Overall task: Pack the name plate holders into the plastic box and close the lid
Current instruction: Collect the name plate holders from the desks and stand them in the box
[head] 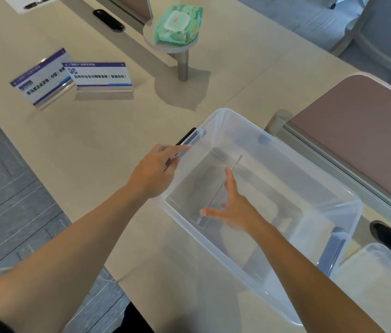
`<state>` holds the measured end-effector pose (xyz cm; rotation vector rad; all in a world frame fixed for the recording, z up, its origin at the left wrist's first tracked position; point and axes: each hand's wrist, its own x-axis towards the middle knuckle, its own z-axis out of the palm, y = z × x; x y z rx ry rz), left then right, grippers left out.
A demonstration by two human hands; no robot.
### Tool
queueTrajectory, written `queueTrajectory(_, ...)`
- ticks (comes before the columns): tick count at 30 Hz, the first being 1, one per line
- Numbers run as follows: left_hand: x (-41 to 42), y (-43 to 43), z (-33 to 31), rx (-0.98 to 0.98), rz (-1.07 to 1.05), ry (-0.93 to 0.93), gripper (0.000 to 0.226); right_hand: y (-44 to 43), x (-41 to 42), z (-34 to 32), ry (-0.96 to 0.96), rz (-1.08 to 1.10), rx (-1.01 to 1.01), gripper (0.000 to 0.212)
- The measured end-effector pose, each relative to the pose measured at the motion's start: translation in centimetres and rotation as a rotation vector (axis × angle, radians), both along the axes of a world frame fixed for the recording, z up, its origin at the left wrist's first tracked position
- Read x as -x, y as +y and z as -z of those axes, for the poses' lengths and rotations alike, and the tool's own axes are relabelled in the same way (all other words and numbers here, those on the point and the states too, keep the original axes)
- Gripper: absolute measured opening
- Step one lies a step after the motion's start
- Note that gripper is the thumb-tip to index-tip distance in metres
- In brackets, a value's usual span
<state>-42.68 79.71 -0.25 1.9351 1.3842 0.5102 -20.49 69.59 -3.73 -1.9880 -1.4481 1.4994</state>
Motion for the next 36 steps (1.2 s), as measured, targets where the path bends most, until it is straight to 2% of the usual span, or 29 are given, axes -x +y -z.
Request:
queueTrajectory(6, -0.1, 0.1, 0.0, 0.012, -0.002, -0.013, 0.040, 1.6, 1.5, 0.1, 0.025, 0.000, -0.034, 0.131)
queueTrajectory(22, -0.1, 0.0, 0.2, -0.017, -0.029, 0.020, 0.042, 4.9, 4.8, -1.0, -0.059, -0.015, -0.100, 0.117)
queueTrajectory(36, -0.1, 0.0, 0.2, -0.022, -0.026, 0.052, 0.043, 5.2, 5.9, 0.0, -0.048, 0.035, -0.133, 0.118)
